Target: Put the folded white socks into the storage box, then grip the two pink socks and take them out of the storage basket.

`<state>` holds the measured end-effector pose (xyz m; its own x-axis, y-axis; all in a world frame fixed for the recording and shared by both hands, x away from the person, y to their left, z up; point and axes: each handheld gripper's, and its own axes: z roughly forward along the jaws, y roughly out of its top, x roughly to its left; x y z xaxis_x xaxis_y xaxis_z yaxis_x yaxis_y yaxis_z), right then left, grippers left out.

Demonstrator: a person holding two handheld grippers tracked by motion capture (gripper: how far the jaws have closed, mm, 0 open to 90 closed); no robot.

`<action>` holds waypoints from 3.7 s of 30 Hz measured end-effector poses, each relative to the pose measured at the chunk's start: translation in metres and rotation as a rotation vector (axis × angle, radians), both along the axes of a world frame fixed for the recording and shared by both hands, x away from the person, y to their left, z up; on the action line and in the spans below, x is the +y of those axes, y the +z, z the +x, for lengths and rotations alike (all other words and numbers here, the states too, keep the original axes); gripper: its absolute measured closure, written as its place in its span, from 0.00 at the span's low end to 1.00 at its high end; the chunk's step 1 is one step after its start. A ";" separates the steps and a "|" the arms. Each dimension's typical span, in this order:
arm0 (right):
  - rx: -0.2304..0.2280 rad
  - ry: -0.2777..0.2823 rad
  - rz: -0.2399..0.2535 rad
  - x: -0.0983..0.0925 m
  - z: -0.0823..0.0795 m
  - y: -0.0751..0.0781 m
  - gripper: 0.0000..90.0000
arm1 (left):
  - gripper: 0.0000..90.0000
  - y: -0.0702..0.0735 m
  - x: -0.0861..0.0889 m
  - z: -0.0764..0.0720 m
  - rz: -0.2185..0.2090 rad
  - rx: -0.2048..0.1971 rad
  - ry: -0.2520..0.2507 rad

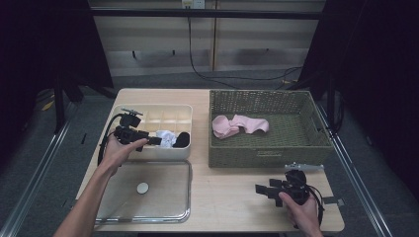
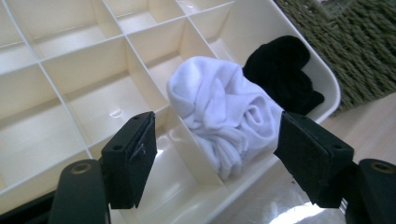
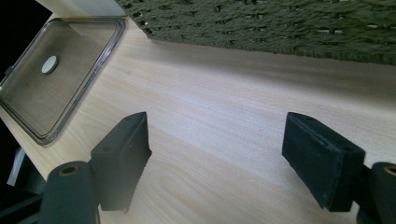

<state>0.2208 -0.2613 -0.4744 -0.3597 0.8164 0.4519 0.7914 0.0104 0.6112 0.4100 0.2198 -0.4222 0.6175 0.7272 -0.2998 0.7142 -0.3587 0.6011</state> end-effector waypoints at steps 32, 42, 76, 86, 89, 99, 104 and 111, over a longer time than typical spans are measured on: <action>-0.047 0.004 -0.023 0.001 -0.003 0.006 0.32 | 0.37 0.004 0.006 -0.066 -0.059 -0.085 0.003; -0.040 0.007 -0.013 0.001 -0.001 0.009 0.29 | 0.35 -0.003 0.002 -0.097 -0.085 -0.086 -0.034; -0.195 0.067 0.058 0.006 0.019 0.067 0.46 | 0.35 -0.048 -0.006 -0.153 -0.156 -0.012 -0.054; -0.202 0.040 0.034 -0.003 0.041 0.089 0.52 | 0.39 -0.050 -0.005 -0.157 -0.122 -0.019 -0.089; -0.203 0.033 0.027 -0.005 0.048 0.092 0.52 | 0.40 -0.048 -0.002 -0.158 -0.137 -0.040 -0.100; -0.194 0.038 -0.008 -0.001 0.080 0.096 0.51 | 0.41 -0.049 -0.001 -0.159 -0.144 -0.046 -0.116; -0.176 0.041 -0.032 0.003 0.095 0.093 0.54 | 0.39 -0.050 0.000 -0.157 -0.147 -0.038 -0.114; -0.151 0.049 -0.030 0.006 0.113 0.091 0.55 | 0.40 -0.050 0.001 -0.158 -0.148 -0.039 -0.111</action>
